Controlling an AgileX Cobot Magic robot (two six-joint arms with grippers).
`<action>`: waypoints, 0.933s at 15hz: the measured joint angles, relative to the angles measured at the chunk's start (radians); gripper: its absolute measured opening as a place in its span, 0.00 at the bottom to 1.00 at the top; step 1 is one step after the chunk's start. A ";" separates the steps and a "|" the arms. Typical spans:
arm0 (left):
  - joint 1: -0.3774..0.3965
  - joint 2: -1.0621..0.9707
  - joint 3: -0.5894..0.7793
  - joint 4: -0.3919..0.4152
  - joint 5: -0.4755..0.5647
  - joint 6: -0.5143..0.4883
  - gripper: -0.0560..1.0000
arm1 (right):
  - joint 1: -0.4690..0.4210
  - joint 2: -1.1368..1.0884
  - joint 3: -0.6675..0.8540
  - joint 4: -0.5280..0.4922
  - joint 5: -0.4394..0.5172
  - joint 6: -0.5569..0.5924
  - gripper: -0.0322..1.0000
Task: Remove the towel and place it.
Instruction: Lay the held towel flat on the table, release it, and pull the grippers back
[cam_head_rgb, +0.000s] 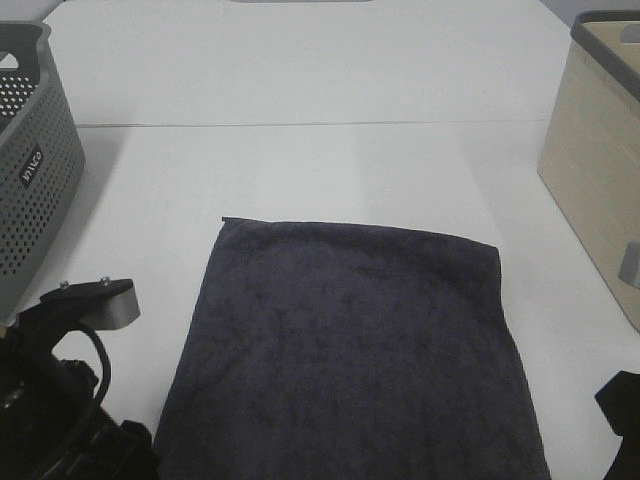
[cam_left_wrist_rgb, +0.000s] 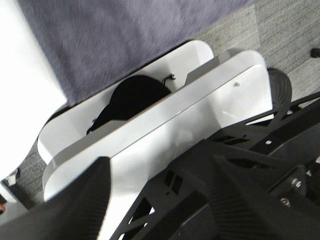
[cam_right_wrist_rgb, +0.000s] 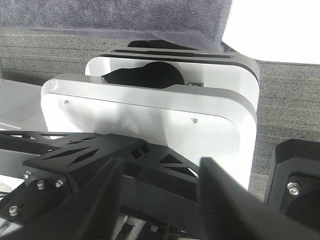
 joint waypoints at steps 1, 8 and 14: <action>0.000 0.000 -0.026 0.007 0.000 -0.004 0.64 | 0.000 0.000 0.000 0.000 0.000 0.000 0.55; 0.000 0.002 -0.271 0.305 0.042 -0.140 0.68 | -0.005 0.000 -0.141 -0.153 -0.053 0.064 0.63; 0.000 0.087 -0.516 0.679 0.164 -0.335 0.68 | -0.005 0.193 -0.401 -0.198 -0.072 0.103 0.63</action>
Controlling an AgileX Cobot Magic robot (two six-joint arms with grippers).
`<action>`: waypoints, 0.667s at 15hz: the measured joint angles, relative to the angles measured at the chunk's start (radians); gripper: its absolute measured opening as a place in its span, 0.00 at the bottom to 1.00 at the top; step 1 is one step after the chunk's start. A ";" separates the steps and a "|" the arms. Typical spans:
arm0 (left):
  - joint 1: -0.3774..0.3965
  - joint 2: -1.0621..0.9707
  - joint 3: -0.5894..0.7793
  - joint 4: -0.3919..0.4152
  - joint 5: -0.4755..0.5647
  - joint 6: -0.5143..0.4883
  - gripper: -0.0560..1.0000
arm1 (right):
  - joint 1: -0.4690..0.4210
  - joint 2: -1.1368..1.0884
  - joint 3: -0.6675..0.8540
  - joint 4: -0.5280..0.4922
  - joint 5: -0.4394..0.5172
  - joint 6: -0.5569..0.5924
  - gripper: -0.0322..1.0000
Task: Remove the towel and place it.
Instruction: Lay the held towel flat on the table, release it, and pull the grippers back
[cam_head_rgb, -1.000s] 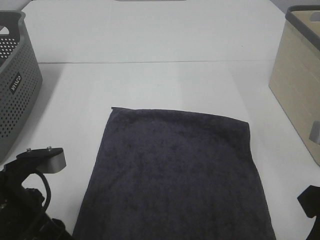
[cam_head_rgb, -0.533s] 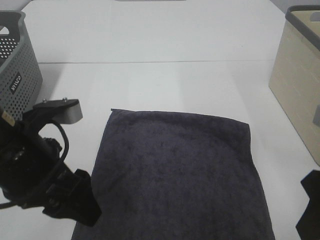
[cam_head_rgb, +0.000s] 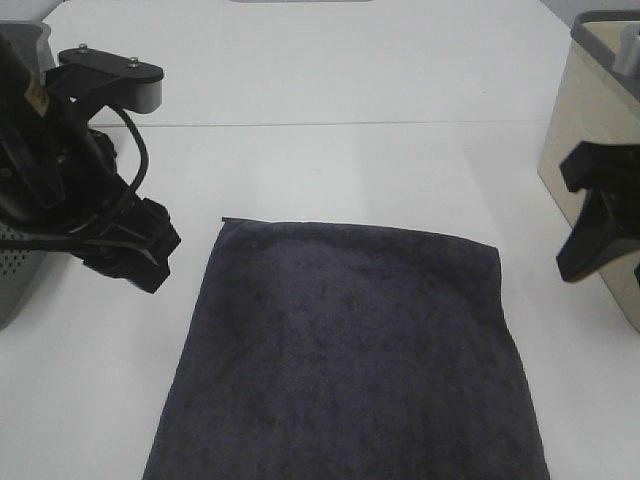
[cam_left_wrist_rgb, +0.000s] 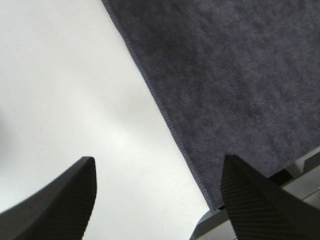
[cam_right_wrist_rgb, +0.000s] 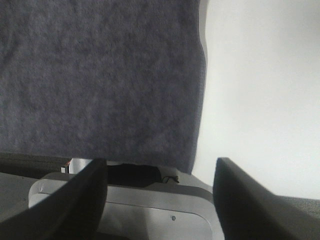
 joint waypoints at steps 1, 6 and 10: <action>0.005 0.027 -0.029 0.026 0.008 -0.005 0.68 | 0.000 0.051 -0.060 0.000 0.001 -0.011 0.63; 0.222 0.169 -0.130 -0.040 0.033 0.064 0.68 | 0.000 0.350 -0.321 -0.051 0.026 -0.098 0.63; 0.355 0.249 -0.193 -0.148 0.038 0.169 0.68 | -0.075 0.495 -0.447 -0.052 0.063 -0.130 0.63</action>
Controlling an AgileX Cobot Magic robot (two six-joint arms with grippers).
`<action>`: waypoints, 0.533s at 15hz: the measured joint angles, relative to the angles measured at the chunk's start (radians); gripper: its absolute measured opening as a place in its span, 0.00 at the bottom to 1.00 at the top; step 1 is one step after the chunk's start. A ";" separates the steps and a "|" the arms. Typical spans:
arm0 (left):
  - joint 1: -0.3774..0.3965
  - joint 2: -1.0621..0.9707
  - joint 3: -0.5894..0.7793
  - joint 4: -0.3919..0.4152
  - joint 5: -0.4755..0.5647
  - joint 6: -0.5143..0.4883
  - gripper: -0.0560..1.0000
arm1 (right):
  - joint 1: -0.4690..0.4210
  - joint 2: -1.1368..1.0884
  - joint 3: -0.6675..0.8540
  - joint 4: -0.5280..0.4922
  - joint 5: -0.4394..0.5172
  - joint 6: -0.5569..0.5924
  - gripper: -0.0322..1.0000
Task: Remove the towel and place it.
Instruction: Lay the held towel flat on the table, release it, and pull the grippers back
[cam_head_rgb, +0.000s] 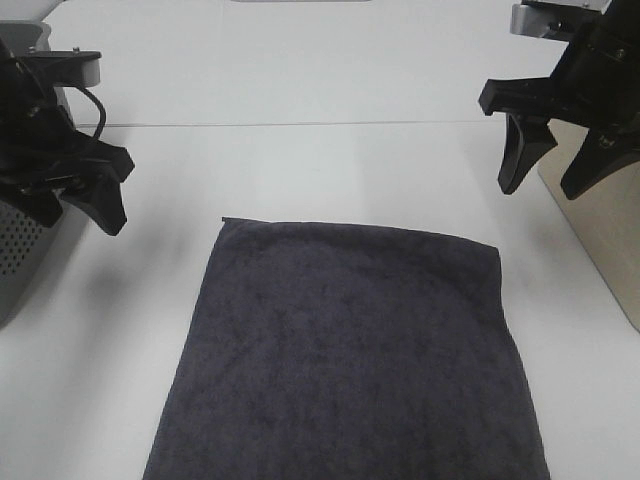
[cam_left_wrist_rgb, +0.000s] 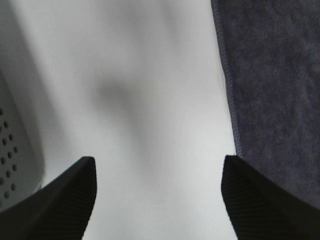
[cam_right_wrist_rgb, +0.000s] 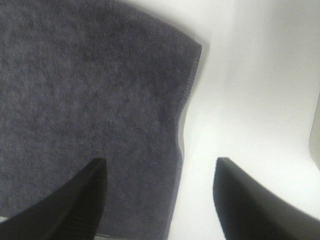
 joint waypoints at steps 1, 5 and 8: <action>0.005 0.019 -0.023 -0.003 0.000 0.007 0.68 | -0.035 0.028 -0.025 0.034 0.001 -0.016 0.63; 0.006 0.131 -0.109 -0.026 -0.004 0.014 0.68 | -0.100 0.100 -0.048 0.110 0.019 -0.069 0.67; 0.006 0.202 -0.165 -0.057 -0.004 0.016 0.71 | -0.100 0.132 -0.048 0.107 0.009 -0.073 0.80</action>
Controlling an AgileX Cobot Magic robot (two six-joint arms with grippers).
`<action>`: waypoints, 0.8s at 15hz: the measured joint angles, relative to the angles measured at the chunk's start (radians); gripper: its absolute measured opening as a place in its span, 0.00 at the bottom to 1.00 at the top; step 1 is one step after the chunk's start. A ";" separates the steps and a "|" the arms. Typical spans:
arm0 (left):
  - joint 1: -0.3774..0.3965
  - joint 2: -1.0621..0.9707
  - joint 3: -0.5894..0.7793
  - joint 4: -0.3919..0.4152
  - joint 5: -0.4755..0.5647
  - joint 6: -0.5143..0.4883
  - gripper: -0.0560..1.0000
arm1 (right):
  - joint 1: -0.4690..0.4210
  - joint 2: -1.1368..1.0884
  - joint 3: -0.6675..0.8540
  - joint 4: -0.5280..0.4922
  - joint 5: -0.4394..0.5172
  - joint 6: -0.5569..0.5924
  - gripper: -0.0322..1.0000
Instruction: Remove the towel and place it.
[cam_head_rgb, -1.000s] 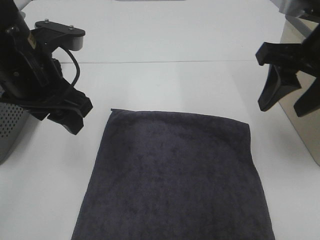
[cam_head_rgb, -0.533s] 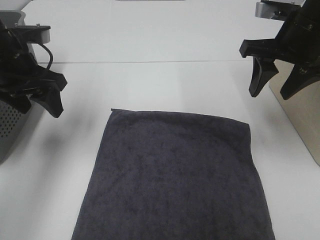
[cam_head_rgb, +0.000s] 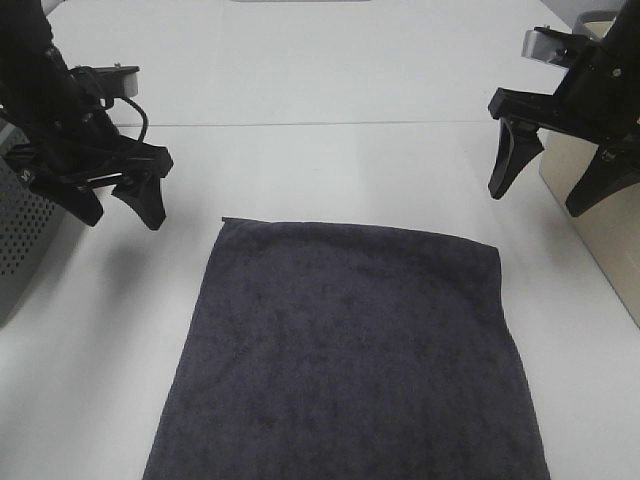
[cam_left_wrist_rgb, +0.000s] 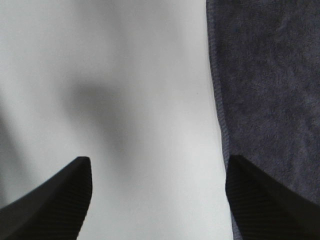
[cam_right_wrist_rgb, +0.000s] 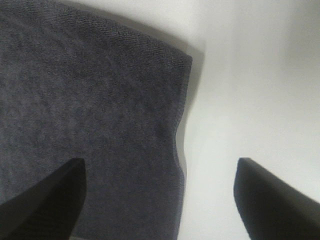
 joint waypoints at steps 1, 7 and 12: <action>0.000 0.057 -0.040 -0.028 0.000 0.017 0.72 | 0.000 0.024 0.000 -0.011 -0.054 0.000 0.81; 0.000 0.166 -0.097 -0.071 -0.053 0.064 0.72 | 0.000 0.160 0.000 -0.012 -0.144 -0.066 0.81; -0.002 0.206 -0.100 -0.167 -0.136 0.158 0.72 | 0.000 0.236 0.000 -0.010 -0.163 -0.094 0.81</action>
